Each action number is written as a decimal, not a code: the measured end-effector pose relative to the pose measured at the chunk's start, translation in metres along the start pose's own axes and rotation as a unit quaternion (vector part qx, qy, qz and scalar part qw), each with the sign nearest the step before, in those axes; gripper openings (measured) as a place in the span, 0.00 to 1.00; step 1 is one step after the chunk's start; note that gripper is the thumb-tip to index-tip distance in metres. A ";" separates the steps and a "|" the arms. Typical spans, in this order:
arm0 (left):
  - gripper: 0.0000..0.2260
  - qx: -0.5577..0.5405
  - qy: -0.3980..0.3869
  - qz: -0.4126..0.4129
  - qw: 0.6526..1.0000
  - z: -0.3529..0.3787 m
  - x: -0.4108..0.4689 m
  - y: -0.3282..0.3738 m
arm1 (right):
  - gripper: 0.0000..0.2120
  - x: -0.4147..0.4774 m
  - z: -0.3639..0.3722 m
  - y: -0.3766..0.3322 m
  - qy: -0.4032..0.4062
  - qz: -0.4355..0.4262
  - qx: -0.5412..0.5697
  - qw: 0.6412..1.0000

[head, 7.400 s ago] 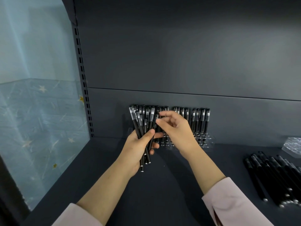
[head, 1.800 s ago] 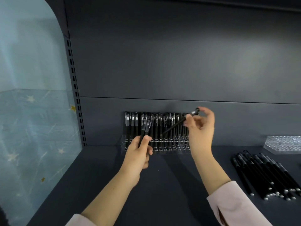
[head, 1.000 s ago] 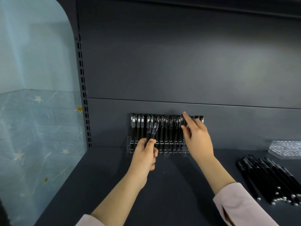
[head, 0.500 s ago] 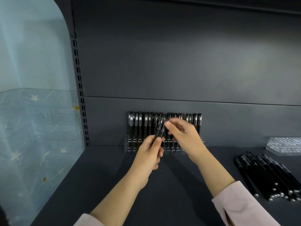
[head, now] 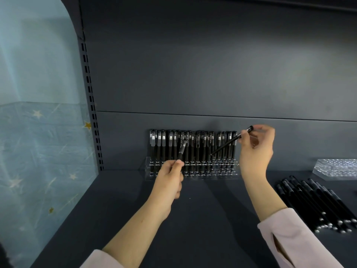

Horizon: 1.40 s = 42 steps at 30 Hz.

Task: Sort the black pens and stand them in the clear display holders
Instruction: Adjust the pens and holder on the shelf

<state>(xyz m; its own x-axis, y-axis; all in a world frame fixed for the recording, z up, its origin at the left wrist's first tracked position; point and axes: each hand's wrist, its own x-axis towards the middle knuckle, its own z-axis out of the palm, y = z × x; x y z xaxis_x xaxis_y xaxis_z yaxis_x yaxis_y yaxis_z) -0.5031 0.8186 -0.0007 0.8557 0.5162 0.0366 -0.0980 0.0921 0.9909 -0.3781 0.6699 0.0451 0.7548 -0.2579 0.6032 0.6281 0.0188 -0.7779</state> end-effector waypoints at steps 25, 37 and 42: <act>0.09 -0.030 -0.019 0.037 0.999 0.003 -0.002 0.003 | 0.15 -0.007 0.013 0.014 -0.237 -0.147 -0.213 0.936; 0.12 0.194 -0.051 0.161 0.966 0.008 -0.004 -0.004 | 0.09 -0.031 0.029 -0.025 -0.313 0.139 0.104 0.934; 0.24 0.584 -0.042 0.279 0.761 -0.004 0.008 -0.017 | 0.13 -0.002 0.009 -0.014 -0.164 0.013 0.013 0.986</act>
<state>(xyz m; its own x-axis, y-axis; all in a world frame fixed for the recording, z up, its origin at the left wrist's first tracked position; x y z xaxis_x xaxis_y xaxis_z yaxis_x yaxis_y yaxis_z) -0.4966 0.8241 -0.0177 0.8808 0.1356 0.4536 0.0177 -0.9669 0.2546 -0.3873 0.6788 0.0564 0.7884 0.0686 0.6113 0.6094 0.0478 -0.7914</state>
